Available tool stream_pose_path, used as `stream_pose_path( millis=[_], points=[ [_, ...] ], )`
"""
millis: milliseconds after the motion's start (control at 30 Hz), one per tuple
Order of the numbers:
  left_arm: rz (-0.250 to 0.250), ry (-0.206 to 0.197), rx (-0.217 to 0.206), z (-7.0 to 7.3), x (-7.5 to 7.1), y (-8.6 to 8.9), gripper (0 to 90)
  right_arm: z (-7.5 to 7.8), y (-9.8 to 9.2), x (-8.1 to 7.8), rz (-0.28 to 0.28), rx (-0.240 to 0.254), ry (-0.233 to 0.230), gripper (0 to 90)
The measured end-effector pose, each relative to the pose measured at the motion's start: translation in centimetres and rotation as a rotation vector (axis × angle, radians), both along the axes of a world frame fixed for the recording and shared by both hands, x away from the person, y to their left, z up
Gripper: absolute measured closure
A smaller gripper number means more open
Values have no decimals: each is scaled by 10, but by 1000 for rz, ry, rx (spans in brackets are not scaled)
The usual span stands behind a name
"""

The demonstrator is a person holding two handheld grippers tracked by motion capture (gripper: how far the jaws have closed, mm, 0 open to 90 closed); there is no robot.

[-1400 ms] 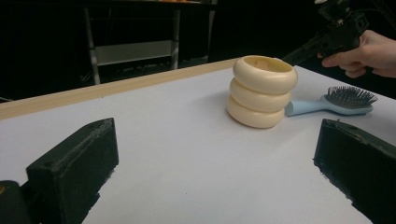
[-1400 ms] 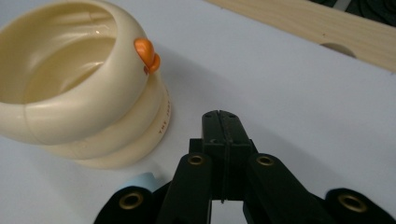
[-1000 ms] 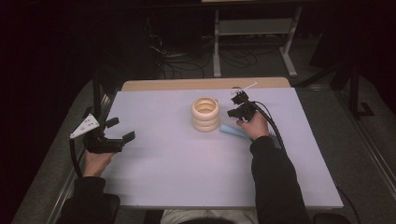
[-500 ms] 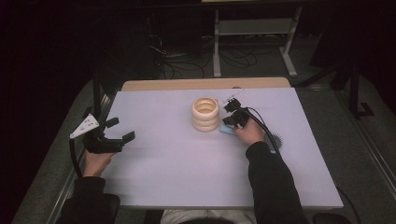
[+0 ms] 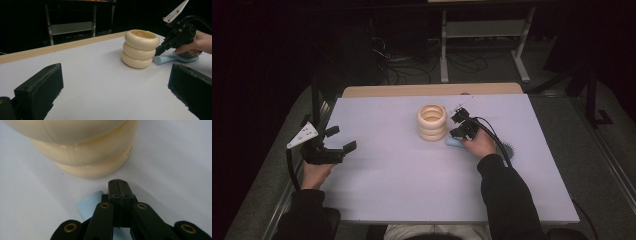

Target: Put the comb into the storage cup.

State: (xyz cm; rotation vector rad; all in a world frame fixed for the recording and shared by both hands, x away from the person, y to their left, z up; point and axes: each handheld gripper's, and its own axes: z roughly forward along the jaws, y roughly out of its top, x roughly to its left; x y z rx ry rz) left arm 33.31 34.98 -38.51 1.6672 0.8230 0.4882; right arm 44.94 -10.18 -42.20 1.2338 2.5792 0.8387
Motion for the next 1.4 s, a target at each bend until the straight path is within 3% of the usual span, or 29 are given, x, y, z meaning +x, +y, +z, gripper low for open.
stream_pose_path(
  millis=[133, 500, 667, 1400],
  points=[
    [-2, -1, 2, 0, 0, 0, 0, 3, 1, -5, 44, 7, -6, 892],
    [-10, 10, 18, -1, 1, -3, 0, 4, 8, -21, 99, 0, 0, 892],
    [-12, 12, 20, -2, 1, -4, 0, 4, 14, -29, 136, -21, 2, 892],
    [-12, 17, 29, -2, 1, -4, 0, -4, 13, -64, 189, -8, 37, 891]
  ],
)
